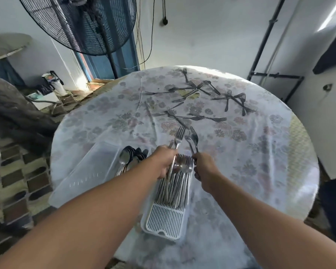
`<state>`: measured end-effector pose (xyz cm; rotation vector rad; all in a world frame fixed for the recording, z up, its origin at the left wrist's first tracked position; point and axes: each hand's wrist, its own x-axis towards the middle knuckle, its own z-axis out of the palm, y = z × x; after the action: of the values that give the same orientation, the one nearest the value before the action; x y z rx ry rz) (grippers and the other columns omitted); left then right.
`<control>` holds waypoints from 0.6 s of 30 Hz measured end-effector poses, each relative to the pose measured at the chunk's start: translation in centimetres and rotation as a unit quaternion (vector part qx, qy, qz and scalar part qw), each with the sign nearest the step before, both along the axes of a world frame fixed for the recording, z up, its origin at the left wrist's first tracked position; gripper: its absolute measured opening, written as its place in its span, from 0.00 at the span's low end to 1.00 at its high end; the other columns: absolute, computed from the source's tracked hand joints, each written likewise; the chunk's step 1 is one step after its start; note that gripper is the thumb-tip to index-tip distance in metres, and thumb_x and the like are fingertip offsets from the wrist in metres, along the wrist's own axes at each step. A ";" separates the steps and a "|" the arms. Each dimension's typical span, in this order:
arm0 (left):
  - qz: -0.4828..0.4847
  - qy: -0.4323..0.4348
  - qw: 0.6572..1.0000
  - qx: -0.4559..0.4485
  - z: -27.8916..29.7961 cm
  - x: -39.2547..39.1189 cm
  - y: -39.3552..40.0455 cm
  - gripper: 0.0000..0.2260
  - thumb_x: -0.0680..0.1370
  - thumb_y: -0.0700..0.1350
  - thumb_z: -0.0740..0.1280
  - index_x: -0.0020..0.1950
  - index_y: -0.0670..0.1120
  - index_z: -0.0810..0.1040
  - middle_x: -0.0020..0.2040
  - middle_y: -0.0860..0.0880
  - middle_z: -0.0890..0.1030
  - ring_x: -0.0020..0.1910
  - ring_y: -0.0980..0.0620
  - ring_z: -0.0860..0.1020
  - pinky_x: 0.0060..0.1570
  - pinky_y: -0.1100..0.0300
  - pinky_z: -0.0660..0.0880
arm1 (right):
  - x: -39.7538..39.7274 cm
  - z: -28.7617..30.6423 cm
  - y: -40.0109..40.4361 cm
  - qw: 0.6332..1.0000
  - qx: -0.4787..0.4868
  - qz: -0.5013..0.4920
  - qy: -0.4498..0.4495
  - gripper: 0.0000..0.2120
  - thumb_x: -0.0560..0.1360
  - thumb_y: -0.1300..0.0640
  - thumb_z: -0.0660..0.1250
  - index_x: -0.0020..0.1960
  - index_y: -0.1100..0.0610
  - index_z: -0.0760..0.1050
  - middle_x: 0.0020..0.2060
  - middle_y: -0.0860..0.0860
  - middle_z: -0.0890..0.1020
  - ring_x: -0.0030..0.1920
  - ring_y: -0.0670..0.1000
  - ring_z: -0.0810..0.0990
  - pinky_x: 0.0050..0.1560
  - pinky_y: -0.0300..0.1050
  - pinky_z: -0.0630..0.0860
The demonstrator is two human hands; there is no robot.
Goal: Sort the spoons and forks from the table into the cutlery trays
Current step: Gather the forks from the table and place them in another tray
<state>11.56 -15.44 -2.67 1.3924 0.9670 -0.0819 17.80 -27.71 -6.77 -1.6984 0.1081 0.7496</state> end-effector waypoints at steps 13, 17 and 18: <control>-0.077 0.115 0.957 0.255 -3.2 -3.2 -0.5 0.14 0.83 0.37 0.63 0.68 0.39 0.75 0.61 0.41 0.81 0.57 0.43 0.82 0.35 0.58 0.72 | -9.6 -3.1 2.0 0.995 -0.093 0.018 0.018 0.10 0.77 0.68 0.58 0.40 0.63 0.76 0.35 0.61 0.81 0.32 0.57 0.82 0.36 0.53 0.83; -0.160 0.115 0.911 0.362 -3.4 -3.5 -0.2 0.11 0.84 0.42 0.62 0.63 0.40 0.79 0.61 0.41 0.82 0.53 0.43 0.80 0.46 0.55 0.74 | -8.9 -2.8 2.5 0.973 -0.212 0.077 -0.059 0.07 0.76 0.69 0.60 0.42 0.66 0.76 0.35 0.60 0.81 0.36 0.58 0.82 0.36 0.50 0.81; -0.177 0.114 0.897 0.390 -3.5 -3.7 -0.1 0.12 0.85 0.46 0.62 0.62 0.41 0.80 0.62 0.41 0.81 0.55 0.43 0.79 0.51 0.54 0.74 | -8.8 -2.5 2.6 0.963 -0.238 0.101 -0.081 0.07 0.76 0.69 0.60 0.42 0.65 0.75 0.34 0.58 0.78 0.35 0.57 0.79 0.33 0.46 0.77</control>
<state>7.88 -15.49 -6.22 2.3415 0.9677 -0.1412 9.04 -25.15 -9.25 -2.2496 -0.0016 0.7727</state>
